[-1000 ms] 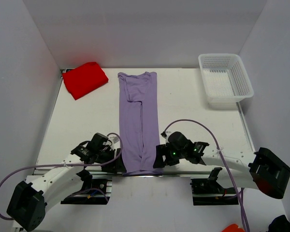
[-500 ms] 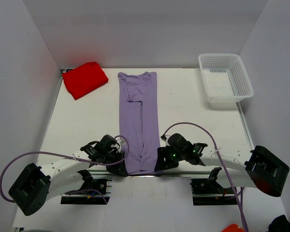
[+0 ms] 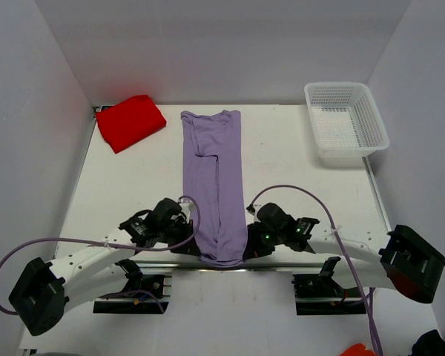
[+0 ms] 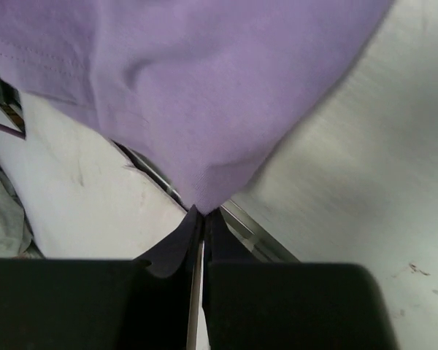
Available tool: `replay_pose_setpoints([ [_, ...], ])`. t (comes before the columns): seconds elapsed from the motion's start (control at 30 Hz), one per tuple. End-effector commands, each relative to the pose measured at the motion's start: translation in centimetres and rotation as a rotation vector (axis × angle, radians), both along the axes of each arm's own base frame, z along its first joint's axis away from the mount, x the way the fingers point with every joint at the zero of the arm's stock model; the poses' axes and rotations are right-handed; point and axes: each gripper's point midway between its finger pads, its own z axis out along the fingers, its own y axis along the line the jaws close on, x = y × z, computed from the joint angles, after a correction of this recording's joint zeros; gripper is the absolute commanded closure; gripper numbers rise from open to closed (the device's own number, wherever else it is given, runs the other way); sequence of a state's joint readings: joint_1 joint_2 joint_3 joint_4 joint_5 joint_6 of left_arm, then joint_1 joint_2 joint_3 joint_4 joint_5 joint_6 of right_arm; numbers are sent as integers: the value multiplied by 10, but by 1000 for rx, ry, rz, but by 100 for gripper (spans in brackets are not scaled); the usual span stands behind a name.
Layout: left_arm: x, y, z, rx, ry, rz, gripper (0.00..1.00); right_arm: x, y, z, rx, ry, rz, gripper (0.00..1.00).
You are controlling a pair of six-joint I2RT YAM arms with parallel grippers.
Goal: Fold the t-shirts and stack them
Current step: Rotate the tshirt 90 degrees, then grab the bottom of the folded rectangular tshirt with both arms
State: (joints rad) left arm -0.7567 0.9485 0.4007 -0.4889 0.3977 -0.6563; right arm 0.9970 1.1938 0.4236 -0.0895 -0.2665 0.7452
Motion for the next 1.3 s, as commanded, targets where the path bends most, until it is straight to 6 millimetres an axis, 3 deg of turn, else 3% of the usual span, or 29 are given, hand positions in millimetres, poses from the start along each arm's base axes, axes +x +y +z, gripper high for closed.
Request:
replay_pose_setpoints([
  [0.0, 23, -15, 36, -64, -114, 25, 100, 30, 16, 38, 56, -153, -17, 100],
  [0.13, 41, -21, 50, -70, -172, 55, 100, 48, 24, 55, 57, -220, -38, 100],
  [0.17, 53, -20, 53, -50, -198, 92, 100, 52, 25, 53, 36, -220, -42, 100],
  [0.2, 59, -18, 53, -42, -201, 119, 100, 70, 26, 63, 21, -264, -86, 100],
  [0.33, 91, -15, 65, 14, -262, 242, 100, 101, 27, 71, -34, -319, -144, 100],
  [0.4, 111, -5, 67, 64, -309, 324, 100, 126, 25, 80, -47, -368, -204, 100],
  [0.53, 153, 10, 92, 109, -428, 472, 100, 166, 21, 99, -55, -431, -298, 100],
  [0.6, 165, 22, 96, 156, -446, 510, 100, 176, 20, 98, -73, -442, -304, 100],
  [0.63, 178, 24, 109, 162, -485, 542, 100, 186, 24, 110, -57, -471, -307, 100],
  [0.67, 184, 30, 106, 200, -485, 546, 100, 196, 17, 111, -67, -481, -324, 100],
  [0.77, 203, 32, 117, 222, -516, 553, 100, 218, 17, 119, -68, -495, -335, 100],
  [1.0, 252, 41, 125, 246, -538, 599, 100, 266, 15, 116, -100, -517, -333, 100],
  [1.03, 258, 40, 121, 247, -529, 602, 100, 271, 19, 124, -81, -534, -317, 100],
  [1.07, 262, 43, 120, 257, -531, 604, 100, 279, 24, 116, -87, -521, -302, 100],
  [1.23, 291, 45, 117, 227, -530, 588, 100, 306, 27, 121, -60, -533, -272, 100],
  [1.27, 296, 40, 119, 214, -537, 573, 100, 309, 29, 111, -76, -523, -257, 100],
])
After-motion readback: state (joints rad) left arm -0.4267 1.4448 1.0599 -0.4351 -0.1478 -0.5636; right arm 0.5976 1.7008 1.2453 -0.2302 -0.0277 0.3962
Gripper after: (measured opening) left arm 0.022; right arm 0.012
